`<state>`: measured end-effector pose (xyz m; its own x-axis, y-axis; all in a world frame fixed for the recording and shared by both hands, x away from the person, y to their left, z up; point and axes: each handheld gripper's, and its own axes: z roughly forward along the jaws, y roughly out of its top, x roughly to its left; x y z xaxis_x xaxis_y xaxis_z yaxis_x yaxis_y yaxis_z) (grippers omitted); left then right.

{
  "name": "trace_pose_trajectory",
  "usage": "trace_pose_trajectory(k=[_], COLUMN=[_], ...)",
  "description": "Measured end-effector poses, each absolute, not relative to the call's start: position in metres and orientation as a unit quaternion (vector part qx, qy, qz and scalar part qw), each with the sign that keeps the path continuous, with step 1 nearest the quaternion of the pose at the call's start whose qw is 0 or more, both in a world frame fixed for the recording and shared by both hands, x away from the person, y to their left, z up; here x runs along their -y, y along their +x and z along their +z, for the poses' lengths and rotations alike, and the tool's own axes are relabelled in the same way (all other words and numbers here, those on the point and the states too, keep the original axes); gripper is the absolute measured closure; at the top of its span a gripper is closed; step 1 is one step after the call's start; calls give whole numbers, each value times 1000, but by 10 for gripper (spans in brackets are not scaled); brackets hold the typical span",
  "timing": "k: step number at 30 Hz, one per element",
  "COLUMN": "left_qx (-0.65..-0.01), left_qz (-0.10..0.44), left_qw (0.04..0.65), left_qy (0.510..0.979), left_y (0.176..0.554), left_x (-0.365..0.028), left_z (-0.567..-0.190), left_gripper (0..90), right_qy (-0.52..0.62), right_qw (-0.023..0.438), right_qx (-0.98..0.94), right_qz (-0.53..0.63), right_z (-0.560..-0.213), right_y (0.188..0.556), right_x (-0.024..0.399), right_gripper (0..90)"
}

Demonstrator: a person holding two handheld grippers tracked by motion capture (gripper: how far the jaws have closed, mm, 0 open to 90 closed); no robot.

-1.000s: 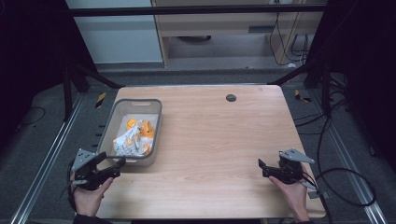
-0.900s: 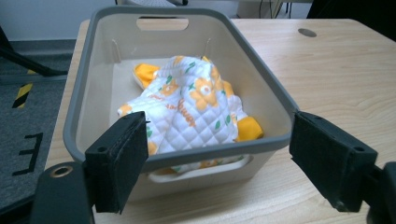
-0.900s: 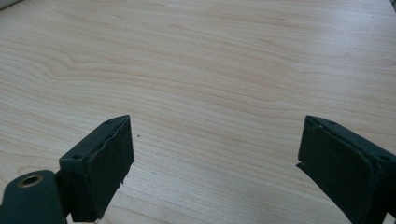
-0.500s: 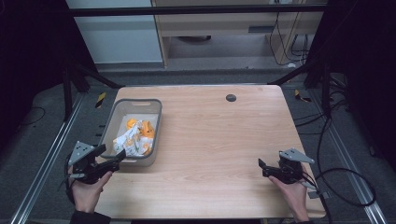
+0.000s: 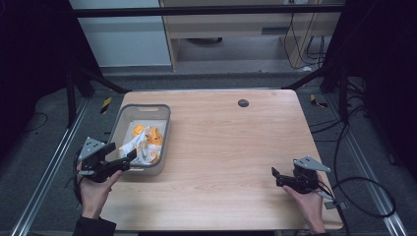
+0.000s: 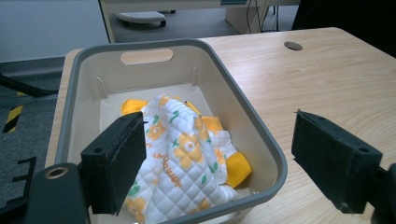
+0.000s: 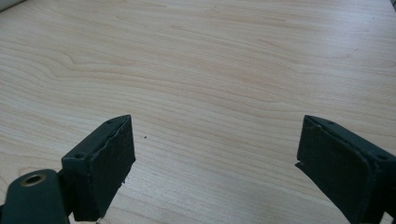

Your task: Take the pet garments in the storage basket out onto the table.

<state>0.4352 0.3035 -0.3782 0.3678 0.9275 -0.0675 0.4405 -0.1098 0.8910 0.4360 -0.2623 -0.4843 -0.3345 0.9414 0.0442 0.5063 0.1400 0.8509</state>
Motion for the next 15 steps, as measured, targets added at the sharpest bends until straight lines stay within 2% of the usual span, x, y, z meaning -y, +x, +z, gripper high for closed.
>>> trace_pose_trajectory(k=[15], left_qx=[-491], left_qz=[263], left_qw=[435], left_qy=[707], left_y=[457], left_x=[-306], left_z=[-369], left_gripper=[165], right_qy=[510], right_qw=[270], right_qx=[-708], right_qz=[408], right_z=[-484], right_y=[434], right_x=[262], right_gripper=[112])
